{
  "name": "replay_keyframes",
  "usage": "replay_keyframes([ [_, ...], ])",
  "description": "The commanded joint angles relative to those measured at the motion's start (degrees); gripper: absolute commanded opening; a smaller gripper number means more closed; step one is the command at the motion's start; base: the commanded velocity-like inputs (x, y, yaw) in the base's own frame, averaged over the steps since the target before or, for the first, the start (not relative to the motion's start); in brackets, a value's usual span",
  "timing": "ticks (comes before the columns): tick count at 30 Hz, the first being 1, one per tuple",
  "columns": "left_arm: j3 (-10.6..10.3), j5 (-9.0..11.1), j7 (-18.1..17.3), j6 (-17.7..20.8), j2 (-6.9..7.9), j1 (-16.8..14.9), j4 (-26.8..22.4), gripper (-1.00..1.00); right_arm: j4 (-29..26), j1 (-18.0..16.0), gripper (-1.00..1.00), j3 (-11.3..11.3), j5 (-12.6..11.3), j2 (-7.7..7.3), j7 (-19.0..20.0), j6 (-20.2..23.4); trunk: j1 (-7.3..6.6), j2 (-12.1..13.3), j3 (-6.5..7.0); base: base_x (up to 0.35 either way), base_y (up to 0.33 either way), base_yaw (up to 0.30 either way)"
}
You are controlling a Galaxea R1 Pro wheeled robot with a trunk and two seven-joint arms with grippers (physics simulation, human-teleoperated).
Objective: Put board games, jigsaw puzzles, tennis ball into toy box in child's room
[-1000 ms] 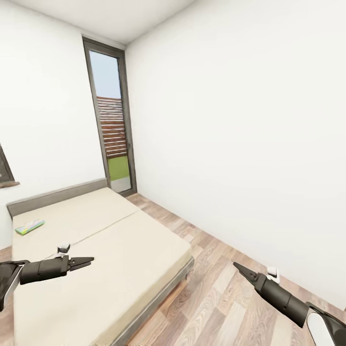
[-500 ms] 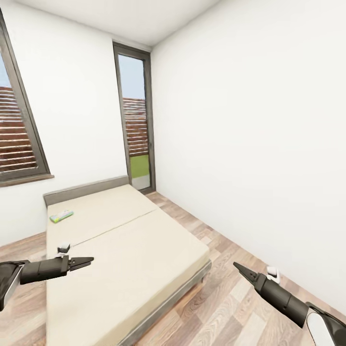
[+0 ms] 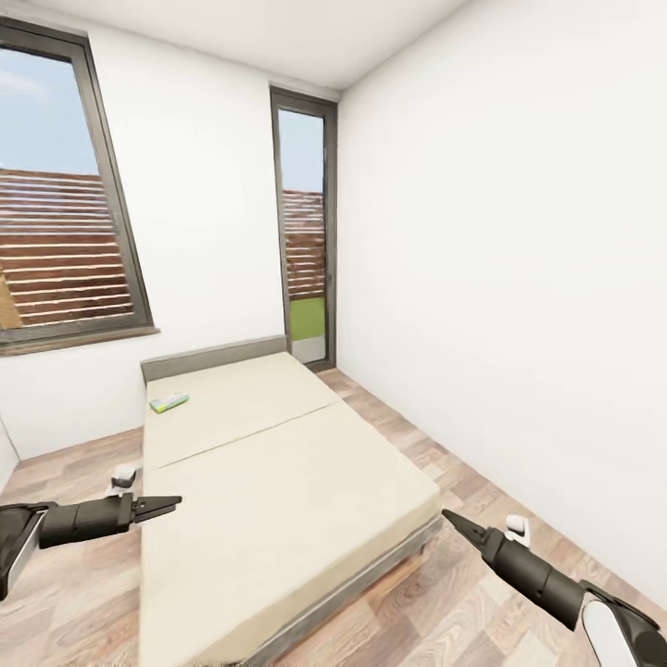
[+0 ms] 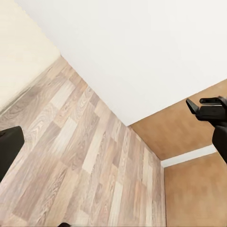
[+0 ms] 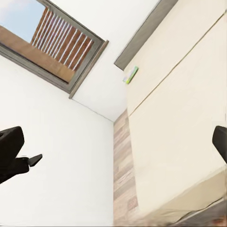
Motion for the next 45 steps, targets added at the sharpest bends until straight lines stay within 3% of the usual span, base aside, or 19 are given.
replay_keyframes([
  [1,0.02,-0.10,-0.24,0.60,-0.01,-0.04,0.03,1.00,-0.03,-0.01,1.00,0.12,-0.22,0.00,-0.53,0.35,0.02,-0.04,-0.03,0.000,0.000,0.288],
  [9,-0.13,-0.10,-0.23,0.60,0.00,-0.04,0.03,1.00,-0.14,-0.01,1.00,0.95,-0.34,0.00,-3.53,0.38,0.02,-0.04,-0.03,-0.015,0.087,0.288],
  [30,-0.14,-0.10,-0.15,0.40,-0.05,-0.04,0.03,1.00,-0.12,-0.01,1.00,1.07,-0.34,0.05,-3.81,0.35,0.02,-0.04,-0.03,0.000,0.030,0.288],
  [45,-0.20,-0.10,-0.20,0.17,-0.02,-0.04,0.03,1.00,-0.04,-0.01,1.00,1.07,-0.42,0.06,-3.81,0.35,0.02,-0.04,-0.03,0.137,0.097,0.288],
])
